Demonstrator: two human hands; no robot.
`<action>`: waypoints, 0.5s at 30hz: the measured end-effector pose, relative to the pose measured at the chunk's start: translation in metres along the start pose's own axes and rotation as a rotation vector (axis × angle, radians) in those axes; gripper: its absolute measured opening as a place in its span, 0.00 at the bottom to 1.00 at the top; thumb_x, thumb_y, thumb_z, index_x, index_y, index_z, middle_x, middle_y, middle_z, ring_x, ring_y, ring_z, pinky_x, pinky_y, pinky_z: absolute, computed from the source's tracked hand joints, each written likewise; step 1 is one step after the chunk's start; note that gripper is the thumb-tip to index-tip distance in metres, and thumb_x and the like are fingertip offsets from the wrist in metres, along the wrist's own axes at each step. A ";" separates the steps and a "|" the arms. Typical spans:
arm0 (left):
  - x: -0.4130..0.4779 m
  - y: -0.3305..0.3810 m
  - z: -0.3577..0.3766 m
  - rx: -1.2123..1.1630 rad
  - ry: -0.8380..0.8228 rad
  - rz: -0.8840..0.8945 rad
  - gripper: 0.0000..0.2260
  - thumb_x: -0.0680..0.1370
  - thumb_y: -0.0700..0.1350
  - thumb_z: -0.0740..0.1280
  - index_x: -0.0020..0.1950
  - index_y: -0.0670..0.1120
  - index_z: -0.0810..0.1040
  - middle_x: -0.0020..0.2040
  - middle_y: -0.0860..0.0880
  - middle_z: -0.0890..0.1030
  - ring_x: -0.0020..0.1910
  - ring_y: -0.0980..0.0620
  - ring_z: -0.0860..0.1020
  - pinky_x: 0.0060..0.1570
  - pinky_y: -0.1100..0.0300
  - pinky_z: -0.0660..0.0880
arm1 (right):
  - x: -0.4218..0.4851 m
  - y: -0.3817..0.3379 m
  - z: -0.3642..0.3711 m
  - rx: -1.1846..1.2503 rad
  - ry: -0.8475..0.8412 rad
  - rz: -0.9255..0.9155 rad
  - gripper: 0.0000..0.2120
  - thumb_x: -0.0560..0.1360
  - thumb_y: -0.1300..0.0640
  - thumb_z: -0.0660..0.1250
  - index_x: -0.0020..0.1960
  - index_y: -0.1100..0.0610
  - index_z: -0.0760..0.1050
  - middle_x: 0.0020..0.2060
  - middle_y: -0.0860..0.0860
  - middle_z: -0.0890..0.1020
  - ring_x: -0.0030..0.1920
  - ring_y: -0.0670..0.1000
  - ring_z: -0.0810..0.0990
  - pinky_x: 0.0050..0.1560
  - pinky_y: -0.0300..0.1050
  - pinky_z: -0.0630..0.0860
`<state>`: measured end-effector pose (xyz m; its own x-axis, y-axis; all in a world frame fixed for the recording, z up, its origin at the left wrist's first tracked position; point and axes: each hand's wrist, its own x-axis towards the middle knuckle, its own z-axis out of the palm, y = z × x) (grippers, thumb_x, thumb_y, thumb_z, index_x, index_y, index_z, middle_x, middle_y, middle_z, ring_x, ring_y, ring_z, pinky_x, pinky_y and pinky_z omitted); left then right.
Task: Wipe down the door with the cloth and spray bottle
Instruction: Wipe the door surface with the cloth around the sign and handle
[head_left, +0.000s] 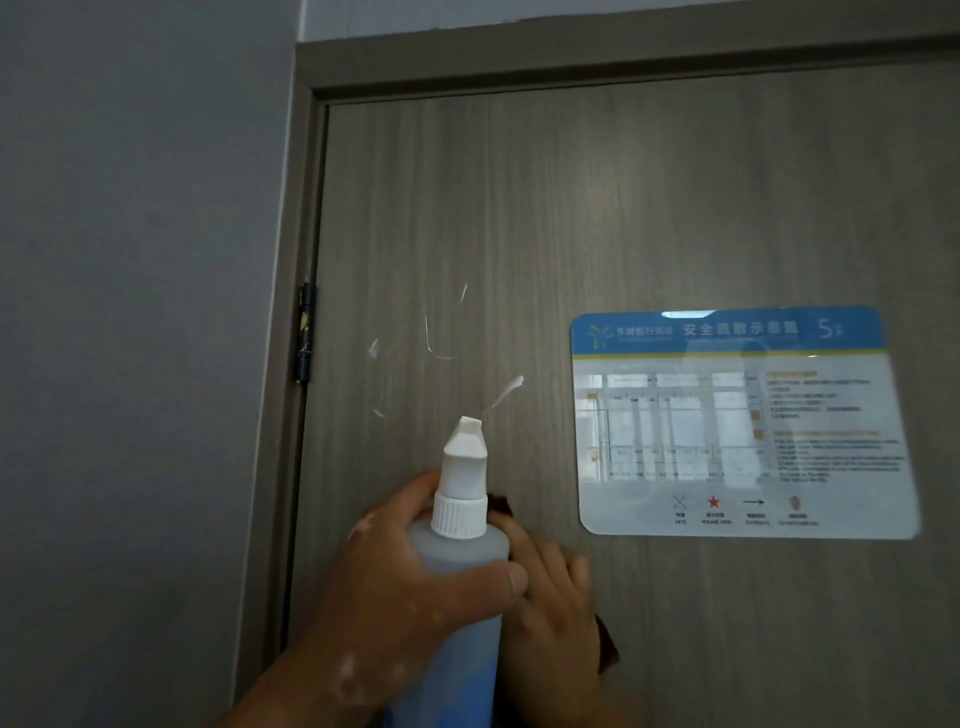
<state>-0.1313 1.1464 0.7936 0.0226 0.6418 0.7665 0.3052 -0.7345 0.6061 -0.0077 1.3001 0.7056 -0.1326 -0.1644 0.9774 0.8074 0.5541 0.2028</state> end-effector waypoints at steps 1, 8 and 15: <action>0.000 0.000 0.001 -0.007 -0.004 -0.008 0.26 0.49 0.58 0.76 0.46 0.57 0.82 0.43 0.57 0.85 0.42 0.56 0.84 0.36 0.69 0.78 | -0.007 0.001 -0.002 0.000 0.003 -0.021 0.14 0.80 0.51 0.68 0.64 0.51 0.76 0.63 0.52 0.82 0.49 0.53 0.80 0.43 0.49 0.67; 0.004 0.012 0.006 -0.029 -0.046 0.014 0.26 0.51 0.56 0.78 0.47 0.56 0.81 0.42 0.48 0.85 0.43 0.47 0.84 0.42 0.54 0.82 | -0.017 0.003 -0.009 -0.054 0.041 -0.073 0.10 0.77 0.50 0.68 0.57 0.50 0.75 0.58 0.48 0.77 0.47 0.51 0.76 0.43 0.49 0.66; 0.003 0.016 0.002 -0.091 -0.051 0.013 0.25 0.52 0.52 0.79 0.47 0.54 0.81 0.43 0.40 0.85 0.44 0.38 0.83 0.47 0.41 0.80 | -0.011 0.002 -0.011 -0.019 0.048 -0.057 0.08 0.83 0.50 0.61 0.58 0.50 0.77 0.60 0.49 0.80 0.46 0.52 0.78 0.41 0.49 0.68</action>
<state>-0.1246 1.1371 0.8046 0.0754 0.6407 0.7641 0.2164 -0.7585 0.6147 0.0014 1.2942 0.6949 -0.1512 -0.2343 0.9603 0.8102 0.5272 0.2562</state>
